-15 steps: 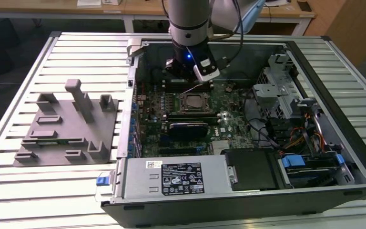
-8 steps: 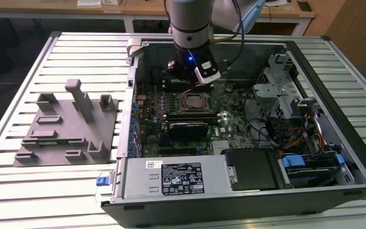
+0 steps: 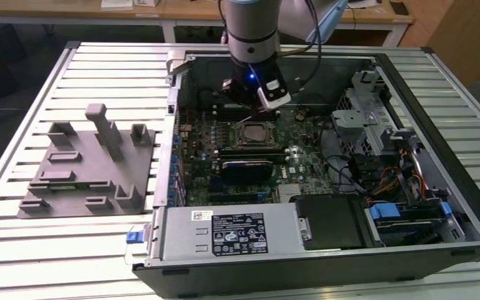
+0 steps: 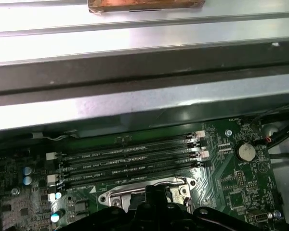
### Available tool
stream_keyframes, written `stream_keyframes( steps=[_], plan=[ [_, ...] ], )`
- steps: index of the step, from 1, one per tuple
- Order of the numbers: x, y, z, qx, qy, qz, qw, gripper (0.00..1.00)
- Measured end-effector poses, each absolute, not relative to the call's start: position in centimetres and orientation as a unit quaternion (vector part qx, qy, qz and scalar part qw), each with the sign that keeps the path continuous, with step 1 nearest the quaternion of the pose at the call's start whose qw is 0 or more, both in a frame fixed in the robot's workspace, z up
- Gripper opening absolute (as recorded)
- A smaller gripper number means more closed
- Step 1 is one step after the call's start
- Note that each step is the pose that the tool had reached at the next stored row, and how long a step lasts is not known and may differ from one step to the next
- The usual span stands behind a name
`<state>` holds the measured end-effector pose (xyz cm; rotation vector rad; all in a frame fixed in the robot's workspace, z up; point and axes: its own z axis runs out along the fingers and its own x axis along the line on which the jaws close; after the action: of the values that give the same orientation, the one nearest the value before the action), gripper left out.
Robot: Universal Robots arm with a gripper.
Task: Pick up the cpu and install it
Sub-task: 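Install the first cpu locking lever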
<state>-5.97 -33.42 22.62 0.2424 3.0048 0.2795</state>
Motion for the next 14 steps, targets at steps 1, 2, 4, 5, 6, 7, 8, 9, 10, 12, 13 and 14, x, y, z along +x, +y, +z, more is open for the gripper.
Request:
stream_keyframes(
  steps=[1, 2, 4, 5, 6, 7, 8, 9, 10, 12, 13, 14],
  plan=[
    [-5.9, -33.3, 22.6, 0.08, 0.991, 0.092, 0.057, 0.11],
    [-5.9, -33.2, 22.5, 0.08, 0.991, 0.092, 0.057, 0.11],
    [-5.9, -33.0, 22.3, 0.08, 0.991, 0.091, 0.057, 0.11],
    [-5.8, -32.9, 22.2, 0.08, 0.991, 0.091, 0.057, 0.11],
    [-5.8, -32.8, 22.2, 0.08, 0.991, 0.09, 0.057, 0.11],
    [-5.8, -32.7, 22.1, 0.08, 0.991, 0.09, 0.057, 0.11],
    [-5.8, -32.6, 22.0, 0.08, 0.991, 0.089, 0.058, 0.11],
    [-5.8, -32.6, 21.9, 0.08, 0.991, 0.088, 0.058, 0.11],
    [-5.8, -32.5, 21.8, 0.08, 0.991, 0.088, 0.06, 0.11],
    [-5.8, -32.3, 21.6, 0.079, 0.991, 0.088, 0.064, 0.11],
    [-5.8, -32.3, 21.5, 0.079, 0.991, 0.087, 0.066, 0.11],
    [-5.8, -32.2, 21.4, 0.079, 0.991, 0.087, 0.068, 0.11]
  ],
)
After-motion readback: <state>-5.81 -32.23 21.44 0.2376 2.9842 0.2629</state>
